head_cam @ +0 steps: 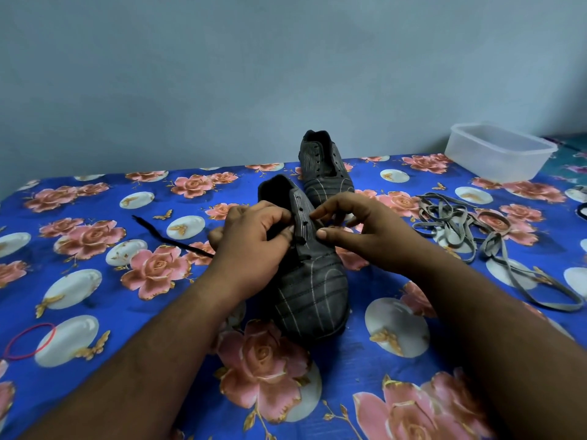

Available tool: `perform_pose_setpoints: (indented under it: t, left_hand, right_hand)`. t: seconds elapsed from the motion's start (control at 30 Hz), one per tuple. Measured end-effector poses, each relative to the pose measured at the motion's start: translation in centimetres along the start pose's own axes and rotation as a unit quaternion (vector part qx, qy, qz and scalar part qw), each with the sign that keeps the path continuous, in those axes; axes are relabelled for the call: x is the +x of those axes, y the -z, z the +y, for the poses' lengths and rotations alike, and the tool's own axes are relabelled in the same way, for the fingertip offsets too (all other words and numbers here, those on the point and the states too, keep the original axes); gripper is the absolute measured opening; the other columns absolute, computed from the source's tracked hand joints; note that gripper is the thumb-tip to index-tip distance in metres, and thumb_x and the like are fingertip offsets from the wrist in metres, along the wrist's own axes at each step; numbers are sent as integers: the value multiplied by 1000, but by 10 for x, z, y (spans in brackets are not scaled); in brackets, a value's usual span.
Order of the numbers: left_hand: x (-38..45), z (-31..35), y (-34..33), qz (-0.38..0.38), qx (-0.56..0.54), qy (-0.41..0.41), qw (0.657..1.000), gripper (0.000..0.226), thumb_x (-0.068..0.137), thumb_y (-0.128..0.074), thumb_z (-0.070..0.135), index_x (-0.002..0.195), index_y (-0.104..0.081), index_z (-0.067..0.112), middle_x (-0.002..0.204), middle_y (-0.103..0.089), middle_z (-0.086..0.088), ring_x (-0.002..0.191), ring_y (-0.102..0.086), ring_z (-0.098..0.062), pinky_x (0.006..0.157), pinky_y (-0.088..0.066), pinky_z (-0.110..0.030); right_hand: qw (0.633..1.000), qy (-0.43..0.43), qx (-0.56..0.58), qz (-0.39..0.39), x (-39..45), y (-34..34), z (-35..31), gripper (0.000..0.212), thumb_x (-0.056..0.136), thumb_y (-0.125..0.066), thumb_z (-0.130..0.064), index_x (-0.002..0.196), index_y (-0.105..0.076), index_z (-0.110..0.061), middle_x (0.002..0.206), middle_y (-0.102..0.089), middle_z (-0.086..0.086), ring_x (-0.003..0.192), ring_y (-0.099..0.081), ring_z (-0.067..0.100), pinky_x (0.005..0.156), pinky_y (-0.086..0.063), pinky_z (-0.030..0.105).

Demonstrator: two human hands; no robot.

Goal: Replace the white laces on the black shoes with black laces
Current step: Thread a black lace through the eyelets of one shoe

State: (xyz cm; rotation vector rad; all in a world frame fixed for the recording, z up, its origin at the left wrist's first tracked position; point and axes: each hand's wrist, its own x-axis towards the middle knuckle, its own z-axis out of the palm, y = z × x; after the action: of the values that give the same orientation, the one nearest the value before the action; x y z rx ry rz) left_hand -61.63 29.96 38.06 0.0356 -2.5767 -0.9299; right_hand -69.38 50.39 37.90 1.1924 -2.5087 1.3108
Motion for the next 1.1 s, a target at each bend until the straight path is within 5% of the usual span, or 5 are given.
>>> perform_pose_setpoints:
  t: [0.37, 0.5, 0.6, 0.73, 1.1]
  left_hand:
    - [-1, 0, 1, 23, 20, -63, 998, 2, 90, -71, 39, 89, -70, 41, 101, -62, 30, 111, -41, -6, 76, -13, -30]
    - [4, -6, 5, 22, -80, -108, 991, 17, 84, -66, 47, 91, -76, 36, 104, -68, 22, 106, -59, -4, 97, -39, -43]
    - [9, -14, 9, 34, -170, -106, 979, 18, 92, -67, 30, 108, -74, 30, 110, -63, 13, 95, -60, -7, 86, -42, -14]
    - [15, -36, 6, -20, -155, -68, 985, 26, 103, -58, 25, 127, -64, 34, 119, -56, 13, 99, -55, 2, 82, -38, -6]
    - [20, -50, 4, -28, -164, -65, 984, 36, 100, -63, 22, 135, -62, 31, 125, -59, 7, 93, -59, -3, 81, -41, -6]
  right_hand:
    - [996, 43, 10, 81, 3, -11, -9, 3, 89, -77, -16, 87, -74, -15, 81, -72, -2, 77, -63, 6, 72, -44, 10]
    - [995, -26, 91, 43, 3, -7, -7, 6, 92, -73, -16, 87, -71, -14, 80, -71, -2, 74, -61, 7, 72, -49, 21]
    - [982, -72, 172, 11, 1, -2, -3, 6, 95, -66, -10, 90, -69, -12, 77, -68, -11, 76, -59, 3, 73, -48, 18]
    - [967, -118, 224, 13, 1, 6, 2, 9, 99, -59, -10, 93, -66, -13, 81, -70, -7, 80, -62, 8, 78, -47, 28]
    - [849, -288, 243, 370, 5, 49, 46, 16, 102, -56, -25, 87, -61, -25, 81, -61, -5, 59, -50, 10, 60, -46, 28]
